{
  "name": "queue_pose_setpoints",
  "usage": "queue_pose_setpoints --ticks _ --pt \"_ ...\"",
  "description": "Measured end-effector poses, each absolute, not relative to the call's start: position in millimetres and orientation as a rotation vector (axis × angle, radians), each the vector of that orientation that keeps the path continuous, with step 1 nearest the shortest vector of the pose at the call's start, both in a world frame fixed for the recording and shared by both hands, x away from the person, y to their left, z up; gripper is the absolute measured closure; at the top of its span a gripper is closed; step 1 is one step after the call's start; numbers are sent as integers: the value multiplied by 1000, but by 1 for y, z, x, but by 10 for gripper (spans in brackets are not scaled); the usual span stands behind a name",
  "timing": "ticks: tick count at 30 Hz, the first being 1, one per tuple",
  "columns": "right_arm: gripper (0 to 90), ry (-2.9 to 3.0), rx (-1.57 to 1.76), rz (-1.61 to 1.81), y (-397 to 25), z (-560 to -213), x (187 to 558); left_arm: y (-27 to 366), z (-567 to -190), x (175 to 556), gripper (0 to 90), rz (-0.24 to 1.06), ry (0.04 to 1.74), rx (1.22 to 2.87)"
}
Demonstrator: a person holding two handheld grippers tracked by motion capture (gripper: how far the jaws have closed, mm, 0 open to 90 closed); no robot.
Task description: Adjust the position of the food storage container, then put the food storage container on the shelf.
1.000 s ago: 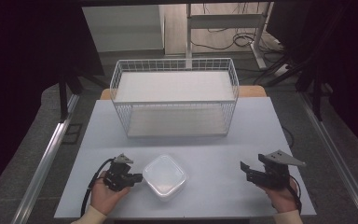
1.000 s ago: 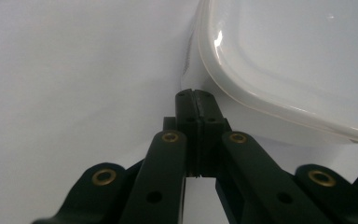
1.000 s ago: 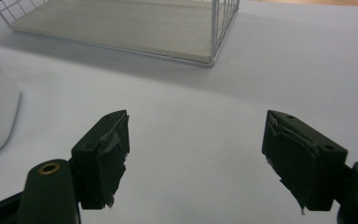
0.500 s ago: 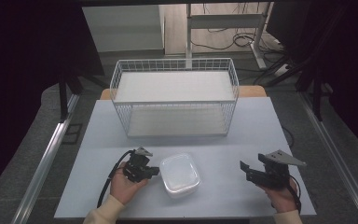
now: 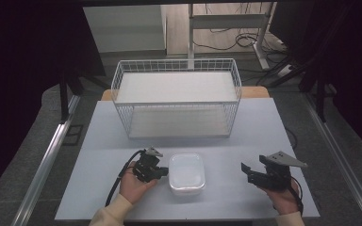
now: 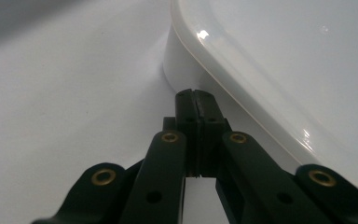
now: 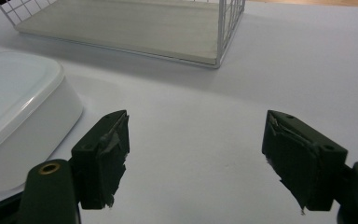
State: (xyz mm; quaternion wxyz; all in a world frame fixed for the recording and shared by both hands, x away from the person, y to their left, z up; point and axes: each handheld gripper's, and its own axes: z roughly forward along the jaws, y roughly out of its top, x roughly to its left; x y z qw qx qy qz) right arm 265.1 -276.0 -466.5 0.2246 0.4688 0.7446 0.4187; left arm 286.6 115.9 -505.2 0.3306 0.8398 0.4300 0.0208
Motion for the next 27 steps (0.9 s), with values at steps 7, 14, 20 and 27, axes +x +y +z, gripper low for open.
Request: queue_pose_setpoints --ticks 7,14,20,27 --pt "226 2087 1238 1186 -265 -464 261 139 -491 275 836 124 1122 2137" --pt "220 2181 1131 1237 -241 -464 258 170 -472 260 356 176 1206 1991" --pt "218 2229 1091 1252 -231 -466 255 175 -467 259 268 154 1232 1935" --pt "222 2264 1086 1267 -221 -465 254 178 -461 257 259 126 1236 1895"
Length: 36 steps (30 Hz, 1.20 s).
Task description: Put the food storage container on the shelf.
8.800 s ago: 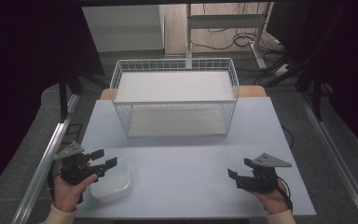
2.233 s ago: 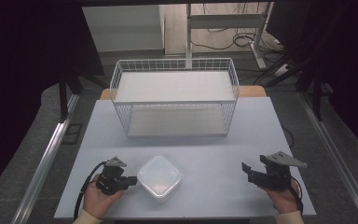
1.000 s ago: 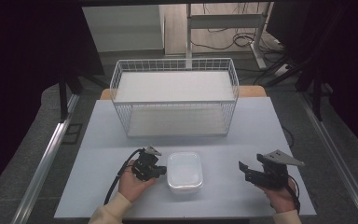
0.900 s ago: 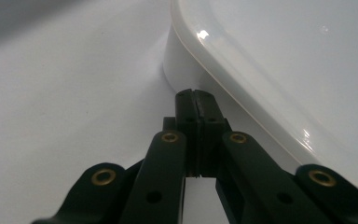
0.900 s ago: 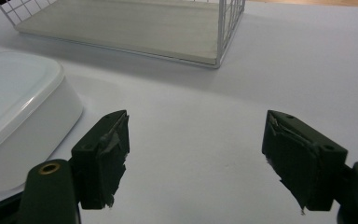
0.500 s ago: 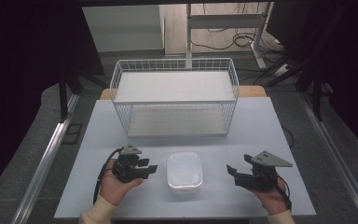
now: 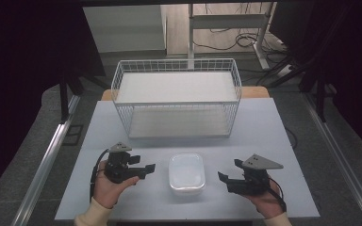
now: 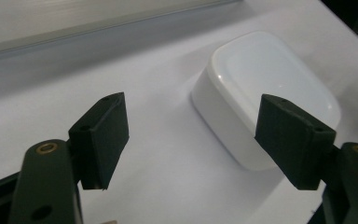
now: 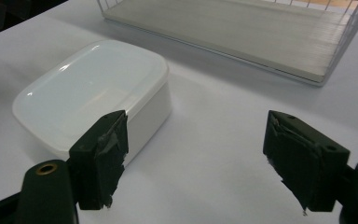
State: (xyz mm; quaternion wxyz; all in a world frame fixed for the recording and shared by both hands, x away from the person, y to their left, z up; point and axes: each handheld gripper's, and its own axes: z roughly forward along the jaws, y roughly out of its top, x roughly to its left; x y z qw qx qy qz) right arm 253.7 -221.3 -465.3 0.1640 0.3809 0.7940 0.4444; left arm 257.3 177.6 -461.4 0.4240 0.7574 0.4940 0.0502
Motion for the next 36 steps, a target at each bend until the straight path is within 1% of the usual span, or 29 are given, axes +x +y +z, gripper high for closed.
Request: queue_pose_setpoints --ticks 6,14,18,20,21,26,28,29,36 --pt "232 2303 1133 1301 -214 -465 256 173 -458 258 290 107 1220 1875" --pt "252 2352 1199 1310 -193 -456 270 170 -460 271 301 -2 1226 1807" --pt "259 2362 1219 1307 -184 -454 277 168 -464 274 306 -18 1229 1808" --pt "265 2365 1235 1305 -180 -454 281 167 -468 276 316 -36 1235 1806" --pt "269 2374 1246 1300 -177 -457 283 166 -472 278 323 -69 1238 1799" --pt "277 2391 1260 1294 -178 -463 283 161 -477 278 326 -72 1234 1822" --pt "281 2396 1273 1296 -178 -465 283 158 -479 277 334 -97 1232 1809" --pt "283 2404 1281 1300 -177 -467 283 157 -484 278 336 -133 1228 1805" --pt "290 2450 1294 1285 -169 -477 283 151 -490 277 348 -166 1231 1815"
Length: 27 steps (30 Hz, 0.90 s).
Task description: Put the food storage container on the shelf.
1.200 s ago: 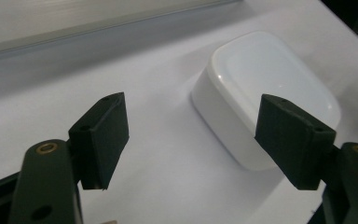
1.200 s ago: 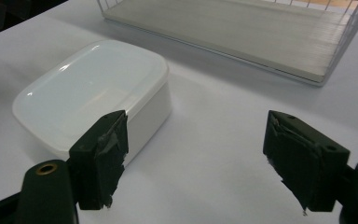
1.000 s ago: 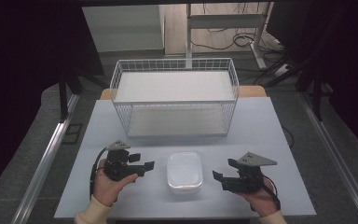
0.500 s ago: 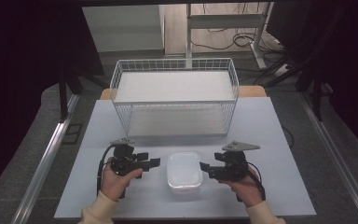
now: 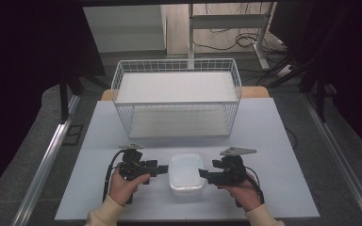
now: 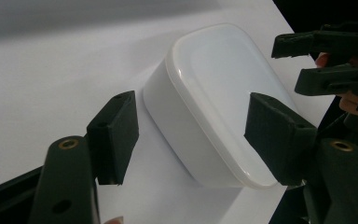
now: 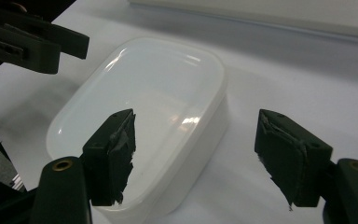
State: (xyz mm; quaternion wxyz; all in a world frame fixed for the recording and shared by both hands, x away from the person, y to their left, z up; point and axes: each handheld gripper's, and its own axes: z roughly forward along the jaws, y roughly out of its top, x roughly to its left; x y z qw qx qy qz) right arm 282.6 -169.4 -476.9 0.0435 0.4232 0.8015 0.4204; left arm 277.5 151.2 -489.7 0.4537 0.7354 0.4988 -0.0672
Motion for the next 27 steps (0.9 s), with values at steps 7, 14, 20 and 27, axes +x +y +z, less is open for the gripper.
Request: queue_pose_setpoints --ticks 7,14,20,27 --pt "318 2476 1346 1311 -161 -485 285 140 -497 279 372 -213 1223 1821" --pt "346 2484 1395 1318 -159 -488 286 134 -508 281 425 -317 1241 1780" --pt "426 2498 1435 1353 -159 -491 287 131 -509 281 527 -332 1253 1762" --pt "570 2456 1570 1404 -167 -489 285 138 -511 279 650 -366 1267 1680"
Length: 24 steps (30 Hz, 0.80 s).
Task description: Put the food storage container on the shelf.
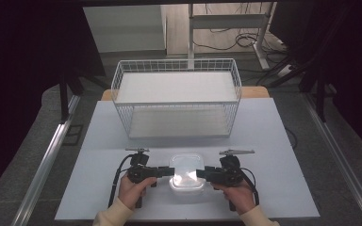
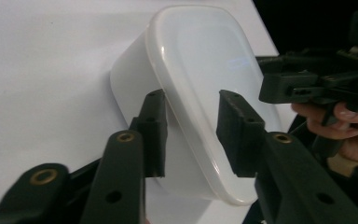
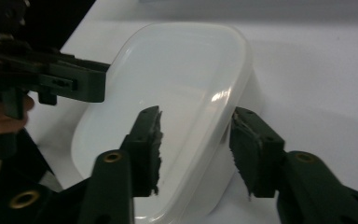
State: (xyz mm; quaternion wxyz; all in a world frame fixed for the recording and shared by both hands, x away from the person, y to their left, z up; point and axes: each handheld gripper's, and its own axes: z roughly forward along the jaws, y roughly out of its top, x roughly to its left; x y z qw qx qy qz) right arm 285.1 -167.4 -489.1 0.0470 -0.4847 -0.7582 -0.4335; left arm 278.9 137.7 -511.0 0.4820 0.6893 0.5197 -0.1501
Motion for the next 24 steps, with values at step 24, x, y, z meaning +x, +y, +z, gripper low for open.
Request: queue_pose_setpoints --ticks 24 --pt "799 -2106 -1421 -1402 -193 -481 276 144 -497 264 792 -333 1180 1695"
